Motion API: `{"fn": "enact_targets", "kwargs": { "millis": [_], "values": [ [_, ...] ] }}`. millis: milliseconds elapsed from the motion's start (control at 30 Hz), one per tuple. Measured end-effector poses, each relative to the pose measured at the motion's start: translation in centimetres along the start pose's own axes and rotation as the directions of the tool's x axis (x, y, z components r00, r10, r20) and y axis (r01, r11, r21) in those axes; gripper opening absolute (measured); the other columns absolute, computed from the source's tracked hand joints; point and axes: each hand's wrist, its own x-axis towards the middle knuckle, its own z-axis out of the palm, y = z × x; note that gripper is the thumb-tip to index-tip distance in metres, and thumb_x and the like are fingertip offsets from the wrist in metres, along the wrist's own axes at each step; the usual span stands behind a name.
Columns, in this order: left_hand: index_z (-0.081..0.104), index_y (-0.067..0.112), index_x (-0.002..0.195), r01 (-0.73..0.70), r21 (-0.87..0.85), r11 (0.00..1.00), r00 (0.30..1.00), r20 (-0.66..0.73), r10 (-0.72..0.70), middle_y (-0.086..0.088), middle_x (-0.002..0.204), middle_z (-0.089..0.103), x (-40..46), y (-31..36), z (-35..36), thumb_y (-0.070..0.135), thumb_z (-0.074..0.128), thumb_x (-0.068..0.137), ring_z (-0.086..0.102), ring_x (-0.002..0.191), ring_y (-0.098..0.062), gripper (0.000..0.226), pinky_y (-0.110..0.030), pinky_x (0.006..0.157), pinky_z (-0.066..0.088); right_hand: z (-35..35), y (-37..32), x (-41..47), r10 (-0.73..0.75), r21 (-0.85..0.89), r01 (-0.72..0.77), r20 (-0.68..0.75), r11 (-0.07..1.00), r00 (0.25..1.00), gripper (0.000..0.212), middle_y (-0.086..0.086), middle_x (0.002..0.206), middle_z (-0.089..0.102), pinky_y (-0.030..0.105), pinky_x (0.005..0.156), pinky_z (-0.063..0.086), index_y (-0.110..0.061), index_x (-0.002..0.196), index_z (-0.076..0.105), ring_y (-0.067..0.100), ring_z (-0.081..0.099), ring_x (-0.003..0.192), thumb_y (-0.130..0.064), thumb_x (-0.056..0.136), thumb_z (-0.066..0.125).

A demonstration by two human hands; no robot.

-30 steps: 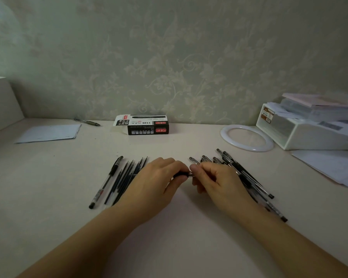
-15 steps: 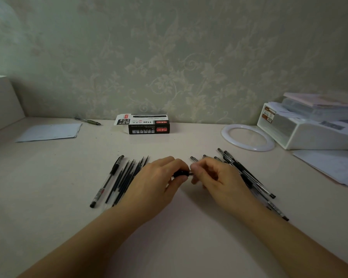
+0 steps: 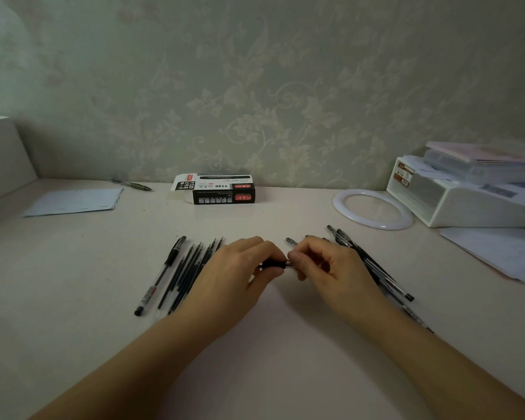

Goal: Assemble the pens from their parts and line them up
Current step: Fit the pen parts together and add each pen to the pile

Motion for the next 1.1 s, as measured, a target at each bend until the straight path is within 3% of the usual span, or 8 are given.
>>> {"fn": "enact_targets", "kwargs": {
  "millis": [200, 333, 400, 500, 633, 800, 933, 1100],
  "values": [
    [0.067, 0.022, 0.093, 0.022, 0.05, 0.999, 0.999, -0.051, -0.019, 0.011, 0.085, 0.062, 0.1, 0.1, 0.0, 0.021, 0.068, 0.087, 0.057, 0.074, -0.01, 0.006, -0.033, 0.067, 0.05, -0.2, 0.2, 0.4, 0.069, 0.062, -0.063, -0.11, 0.996, 0.991, 0.021, -0.012, 0.075, 0.07, 0.008, 0.064, 0.044, -0.02, 0.085, 0.071, -0.001, 0.063, 0.068, -0.027, 0.097, 0.056],
    [0.065, 0.025, 0.102, 0.179, 0.044, 0.983, 0.975, -0.141, -0.171, 0.013, 0.087, 0.062, -0.1, -0.8, -0.2, 0.023, 0.062, 0.091, 0.056, 0.069, -0.005, 0.012, -0.014, 0.062, 0.043, -1.4, 1.7, 0.6, 0.043, -0.183, -0.103, -0.309, 0.978, 0.95, 0.013, -0.012, 0.078, 0.067, 0.02, 0.068, 0.046, -0.024, 0.085, 0.071, 0.005, 0.059, 0.073, -0.026, 0.094, 0.062],
    [0.061, 0.03, 0.109, 0.246, 0.032, 0.969, 0.959, -0.156, -0.238, 0.014, 0.088, 0.062, -0.2, -1.1, -0.2, 0.025, 0.06, 0.092, 0.056, 0.068, -0.004, 0.017, -0.016, 0.062, 0.046, -1.5, 2.2, 0.6, 0.0, -0.329, -0.092, -0.27, 0.94, 0.963, 0.005, -0.01, 0.084, 0.063, 0.027, 0.074, 0.045, -0.024, 0.089, 0.074, 0.008, 0.056, 0.079, -0.027, 0.089, 0.07],
    [0.062, 0.03, 0.108, 0.265, 0.052, 0.963, 0.958, -0.125, -0.257, 0.011, 0.088, 0.062, -0.1, -1.0, -0.2, 0.026, 0.058, 0.093, 0.056, 0.068, -0.007, 0.016, -0.029, 0.064, 0.05, -0.7, 1.9, 0.7, -0.055, -0.503, -0.015, -0.124, 0.864, 0.991, 0.016, -0.006, 0.088, 0.058, 0.031, 0.077, 0.043, -0.026, 0.095, 0.076, 0.015, 0.051, 0.088, -0.037, 0.083, 0.075],
    [0.064, 0.027, 0.105, 0.269, 0.083, 0.96, 0.962, -0.074, -0.263, 0.009, 0.089, 0.062, -0.2, -0.9, -0.3, 0.024, 0.059, 0.093, 0.054, 0.07, -0.007, 0.013, -0.024, 0.065, 0.047, 0.7, 1.0, 0.9, -0.086, -0.664, 0.066, 0.003, 0.745, 0.996, 0.019, -0.005, 0.094, 0.055, 0.034, 0.079, 0.04, -0.027, 0.102, 0.076, 0.021, 0.049, 0.092, -0.037, 0.087, 0.069],
    [0.064, 0.026, 0.104, 0.269, 0.1, 0.958, 0.963, -0.025, -0.268, 0.008, 0.091, 0.062, -0.2, -0.9, -0.5, 0.025, 0.058, 0.094, 0.055, 0.073, -0.008, 0.013, -0.024, 0.069, 0.047, 1.1, 1.1, 1.1, -0.047, -0.668, 0.029, -0.01, 0.744, 0.999, 0.013, -0.007, 0.105, 0.058, 0.034, 0.086, 0.038, -0.025, 0.102, 0.068, 0.019, 0.049, 0.101, -0.028, 0.095, 0.058],
    [0.065, 0.028, 0.103, 0.262, 0.108, 0.959, 0.965, -0.009, -0.262, 0.009, 0.091, 0.06, -0.1, -1.0, -0.6, 0.025, 0.059, 0.093, 0.055, 0.073, -0.007, 0.012, -0.023, 0.07, 0.047, 0.4, 1.2, 1.1, -0.027, -0.635, -0.011, -0.051, 0.772, 0.998, 0.01, -0.013, 0.103, 0.063, 0.031, 0.08, 0.029, -0.025, 0.102, 0.06, 0.018, 0.049, 0.099, -0.029, 0.099, 0.052],
    [0.068, 0.028, 0.101, 0.229, 0.085, 0.97, 0.972, 0.024, -0.232, 0.009, 0.092, 0.059, -0.2, -0.9, -0.5, 0.023, 0.063, 0.091, 0.057, 0.075, -0.007, 0.013, -0.023, 0.07, 0.048, 0.3, 0.4, 0.6, -0.114, -0.547, 0.115, 0.036, 0.829, 0.993, 0.005, -0.011, 0.092, 0.062, 0.037, 0.083, 0.039, -0.019, 0.097, 0.062, 0.02, 0.052, 0.089, -0.021, 0.097, 0.057]
  ]
}}
